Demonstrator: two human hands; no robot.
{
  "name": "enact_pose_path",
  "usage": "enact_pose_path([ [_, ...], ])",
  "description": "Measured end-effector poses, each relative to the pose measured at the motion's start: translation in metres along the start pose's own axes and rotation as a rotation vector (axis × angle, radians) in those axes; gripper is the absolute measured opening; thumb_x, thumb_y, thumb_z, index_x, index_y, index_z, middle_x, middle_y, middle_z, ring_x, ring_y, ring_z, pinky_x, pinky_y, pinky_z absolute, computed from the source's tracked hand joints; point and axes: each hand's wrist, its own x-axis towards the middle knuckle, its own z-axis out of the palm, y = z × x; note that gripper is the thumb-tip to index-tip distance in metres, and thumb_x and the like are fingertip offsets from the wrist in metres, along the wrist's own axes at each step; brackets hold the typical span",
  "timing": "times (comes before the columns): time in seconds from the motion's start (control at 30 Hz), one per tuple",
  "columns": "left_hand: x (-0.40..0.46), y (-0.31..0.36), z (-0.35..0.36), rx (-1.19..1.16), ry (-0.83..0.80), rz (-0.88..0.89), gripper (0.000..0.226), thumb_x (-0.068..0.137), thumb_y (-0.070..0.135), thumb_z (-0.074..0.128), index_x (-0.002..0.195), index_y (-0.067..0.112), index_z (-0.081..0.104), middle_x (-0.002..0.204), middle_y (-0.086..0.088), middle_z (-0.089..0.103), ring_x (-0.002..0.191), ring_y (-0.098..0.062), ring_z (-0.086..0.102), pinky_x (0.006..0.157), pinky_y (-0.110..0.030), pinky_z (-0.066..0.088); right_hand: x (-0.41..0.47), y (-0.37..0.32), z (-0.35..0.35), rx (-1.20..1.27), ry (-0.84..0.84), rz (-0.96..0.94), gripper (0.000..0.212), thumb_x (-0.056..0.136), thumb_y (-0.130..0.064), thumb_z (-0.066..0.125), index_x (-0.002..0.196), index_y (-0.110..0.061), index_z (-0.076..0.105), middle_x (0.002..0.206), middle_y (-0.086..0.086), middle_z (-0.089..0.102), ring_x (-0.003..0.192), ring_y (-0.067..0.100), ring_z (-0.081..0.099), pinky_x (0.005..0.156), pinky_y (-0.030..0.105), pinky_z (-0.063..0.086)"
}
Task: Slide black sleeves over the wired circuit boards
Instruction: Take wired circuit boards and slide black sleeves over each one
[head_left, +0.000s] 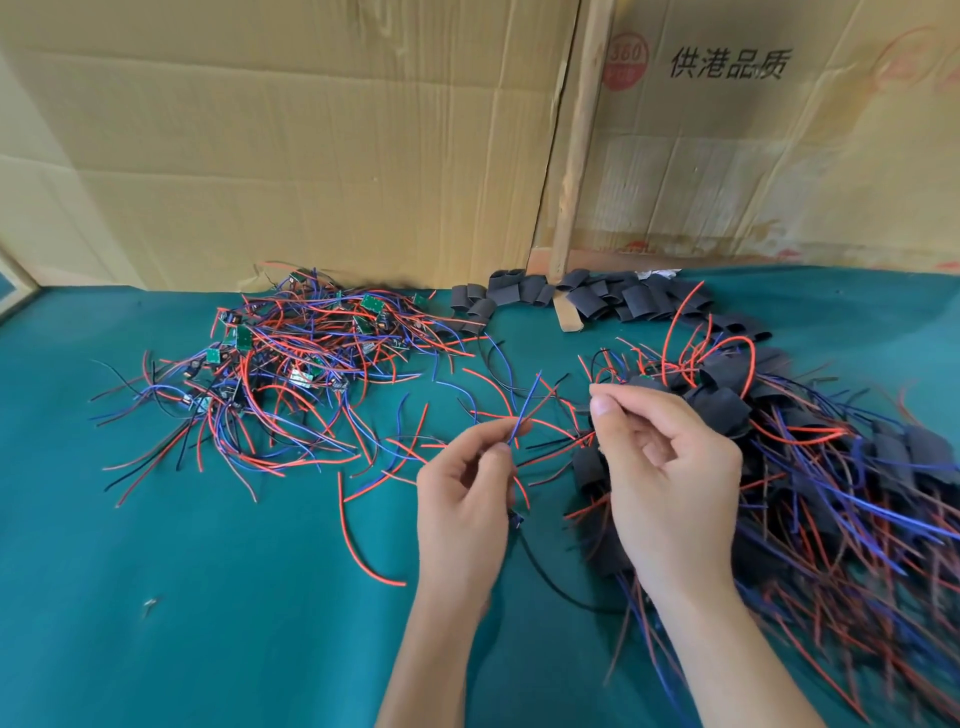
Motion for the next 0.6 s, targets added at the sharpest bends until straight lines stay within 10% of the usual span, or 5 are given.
enact_pose_path([
  [0.27, 0.003, -0.003, -0.007, -0.223, -0.028, -0.09, 0.018, 0.087, 0.029, 0.064, 0.087, 0.017, 0.078, 0.058, 0.011, 0.047, 0.051, -0.009, 0.033, 0.056, -0.03, 0.026, 0.005, 0.004, -0.005, 0.329, -0.132, 0.241, 0.023, 0.083, 0.001, 0.079, 0.09, -0.02, 0.084, 0.113, 0.002, 0.077, 0.112, 0.01, 0.071, 0.09, 0.016, 0.052],
  [0.6, 0.004, 0.005, -0.009, -0.276, -0.024, -0.182, 0.017, 0.09, 0.016, 0.064, 0.078, 0.015, 0.076, 0.056, 0.006, 0.035, 0.053, -0.013, 0.024, 0.052, -0.025, 0.023, 0.007, -0.005, -0.007, 0.456, -0.135, 0.313, 0.033, 0.081, 0.006, 0.077, 0.105, -0.016, 0.074, 0.097, 0.01, 0.079, 0.072, 0.02, 0.071, 0.065, 0.025, 0.057],
])
